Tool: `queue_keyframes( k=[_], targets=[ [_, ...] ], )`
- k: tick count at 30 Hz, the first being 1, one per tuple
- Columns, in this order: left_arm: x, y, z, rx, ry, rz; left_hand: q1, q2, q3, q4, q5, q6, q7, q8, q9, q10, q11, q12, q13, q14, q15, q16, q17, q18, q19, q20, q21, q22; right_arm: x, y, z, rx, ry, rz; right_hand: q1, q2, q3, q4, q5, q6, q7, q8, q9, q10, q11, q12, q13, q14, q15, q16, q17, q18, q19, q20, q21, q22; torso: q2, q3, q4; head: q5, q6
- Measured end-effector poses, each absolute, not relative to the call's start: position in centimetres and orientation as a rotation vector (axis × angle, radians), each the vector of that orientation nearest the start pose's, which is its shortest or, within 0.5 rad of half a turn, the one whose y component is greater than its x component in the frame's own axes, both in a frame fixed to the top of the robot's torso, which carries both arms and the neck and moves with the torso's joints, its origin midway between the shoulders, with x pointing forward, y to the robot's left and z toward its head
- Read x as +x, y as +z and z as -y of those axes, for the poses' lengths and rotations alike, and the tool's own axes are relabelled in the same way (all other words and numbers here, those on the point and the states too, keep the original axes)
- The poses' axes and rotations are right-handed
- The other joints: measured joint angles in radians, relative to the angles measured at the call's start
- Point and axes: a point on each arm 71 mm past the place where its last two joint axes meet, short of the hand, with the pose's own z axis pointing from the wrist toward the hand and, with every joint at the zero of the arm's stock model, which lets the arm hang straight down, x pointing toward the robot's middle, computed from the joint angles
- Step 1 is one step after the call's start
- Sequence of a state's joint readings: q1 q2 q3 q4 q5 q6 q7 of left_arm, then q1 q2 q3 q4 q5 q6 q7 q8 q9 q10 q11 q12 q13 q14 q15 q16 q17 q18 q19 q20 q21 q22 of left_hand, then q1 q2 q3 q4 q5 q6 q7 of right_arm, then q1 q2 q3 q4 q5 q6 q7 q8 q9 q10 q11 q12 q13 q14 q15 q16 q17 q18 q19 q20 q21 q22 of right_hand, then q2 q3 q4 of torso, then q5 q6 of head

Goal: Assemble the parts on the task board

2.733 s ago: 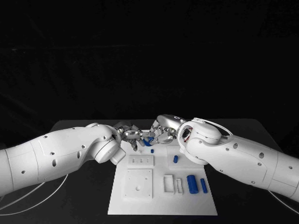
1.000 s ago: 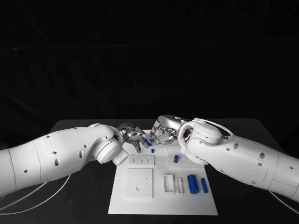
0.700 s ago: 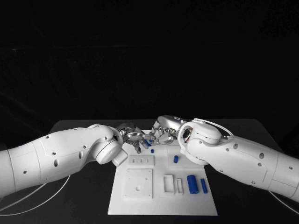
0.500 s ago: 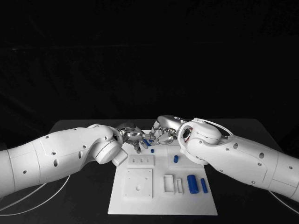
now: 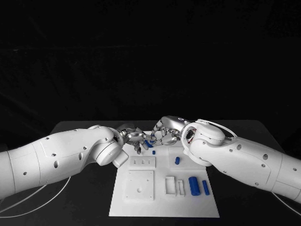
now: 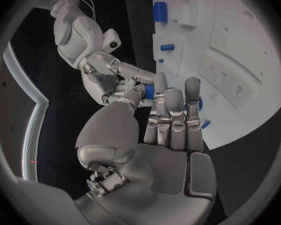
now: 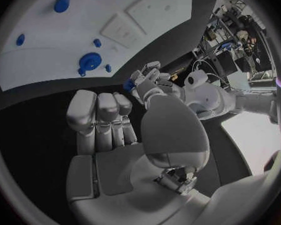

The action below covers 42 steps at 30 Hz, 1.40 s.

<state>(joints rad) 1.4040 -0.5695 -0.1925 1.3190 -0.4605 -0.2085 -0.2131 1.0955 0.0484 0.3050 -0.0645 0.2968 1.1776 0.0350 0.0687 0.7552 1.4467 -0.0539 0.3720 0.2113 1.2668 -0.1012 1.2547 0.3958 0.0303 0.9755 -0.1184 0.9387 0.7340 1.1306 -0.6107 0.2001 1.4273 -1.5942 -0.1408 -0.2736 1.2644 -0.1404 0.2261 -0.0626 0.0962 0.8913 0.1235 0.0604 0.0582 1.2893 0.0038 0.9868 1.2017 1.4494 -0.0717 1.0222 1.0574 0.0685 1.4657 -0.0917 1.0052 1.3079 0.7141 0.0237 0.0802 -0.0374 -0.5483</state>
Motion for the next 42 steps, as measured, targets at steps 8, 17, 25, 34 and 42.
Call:
queue_keyframes(
  k=[8, 17, 25, 34, 42],
  targets=[
    [53.2, -17.2, -13.4, -0.653, -0.958, -2.021, -0.016, -0.013, 0.002, -0.002, 0.055, 0.006, 0.005, -0.002, 0.047, 0.010, -0.007, 0.008, 0.012, 0.011, -0.008, 0.011, 0.006, 0.000, 0.009, -0.009, 0.015, 0.013, 51.2, -14.1, 15.6, -0.108, 0.590, -1.651, 0.067, -0.037, -0.117, 0.123, 0.061, -0.078, 0.007, 0.000, -0.002, -0.012, 0.012, -0.016, -0.052, 0.003, 0.004, -0.019, -0.011, 0.000, 0.001, 0.006, -0.026, 0.000, 0.000, 0.0006, 0.0012, 0.002, -0.004],
    [53.4, -17.6, -14.3, -0.628, -0.832, -2.057, -0.032, -0.013, 0.019, -0.019, 0.037, 0.006, 0.005, -0.007, 0.050, 0.010, -0.007, 0.008, 0.014, 0.011, -0.008, 0.011, 0.006, 0.000, 0.009, -0.009, 0.015, 0.013, 50.7, -13.3, 20.2, -0.017, 0.587, -1.663, 0.071, -0.033, -0.135, 0.133, 0.087, -0.012, 0.000, 0.000, -0.002, -0.030, 0.005, -0.045, -0.091, -0.001, 0.008, -0.060, -0.038, 0.000, 0.001, 0.006, -0.090, 0.000, 0.001, 0.0056, -0.0111, 0.012, -0.003],
    [53.8, -18.1, -14.3, -0.564, -0.694, -2.099, -0.037, -0.010, 0.017, -0.022, 0.064, 0.008, 0.002, -0.002, 0.051, 0.013, -0.010, 0.008, 0.022, 0.018, -0.011, 0.014, 0.008, 0.000, 0.014, -0.014, 0.021, 0.013, 51.5, -11.7, 22.9, 0.166, 0.661, -1.591, 0.034, 0.013, -0.117, 0.115, 0.165, 0.055, -0.007, 0.000, 0.002, -0.060, -0.001, -0.140, -0.201, -0.003, 0.006, -0.121, -0.080, 0.014, 0.001, 0.006, -0.187, 0.000, -0.005, 0.0115, -0.0187, 0.021, -0.015],
    [53.6, -19.8, -13.4, -0.453, -0.556, -2.161, -0.064, -0.002, 0.028, -0.034, 0.070, 0.008, 0.002, -0.002, 0.079, 0.013, -0.010, 0.012, 0.030, 0.021, -0.015, 0.015, 0.008, 0.000, 0.045, -0.015, -0.006, 0.012, 51.9, -9.5, 23.6, 0.309, 0.738, -1.482, 0.032, 0.015, -0.107, 0.105, 0.194, 0.055, -0.007, 0.000, 0.002, -0.066, -0.002, -0.140, -0.225, -0.003, 0.006, -0.135, -0.088, 0.014, 0.001, 0.006, -0.221, 0.000, -0.010, 0.0185, -0.0219, 0.029, -0.036],
    [53.9, -20.5, -12.8, -0.389, -0.478, -2.179, -0.086, -0.004, 0.052, -0.054, 0.072, 0.008, 0.002, -0.002, 0.115, 0.015, -0.008, 0.012, 0.033, 0.025, -0.015, 0.015, 0.007, 0.000, 0.084, -0.019, -0.094, 0.083, 52.0, -8.7, 23.3, 0.362, 0.771, -1.436, 0.029, 0.012, -0.103, 0.101, 0.204, 0.061, -0.006, 0.000, 0.002, -0.066, -0.002, -0.132, -0.226, -0.003, 0.006, -0.135, -0.079, 0.014, 0.001, 0.006, -0.221, 0.000, -0.011, 0.0195, -0.0212, 0.030, -0.052]
  ],
)
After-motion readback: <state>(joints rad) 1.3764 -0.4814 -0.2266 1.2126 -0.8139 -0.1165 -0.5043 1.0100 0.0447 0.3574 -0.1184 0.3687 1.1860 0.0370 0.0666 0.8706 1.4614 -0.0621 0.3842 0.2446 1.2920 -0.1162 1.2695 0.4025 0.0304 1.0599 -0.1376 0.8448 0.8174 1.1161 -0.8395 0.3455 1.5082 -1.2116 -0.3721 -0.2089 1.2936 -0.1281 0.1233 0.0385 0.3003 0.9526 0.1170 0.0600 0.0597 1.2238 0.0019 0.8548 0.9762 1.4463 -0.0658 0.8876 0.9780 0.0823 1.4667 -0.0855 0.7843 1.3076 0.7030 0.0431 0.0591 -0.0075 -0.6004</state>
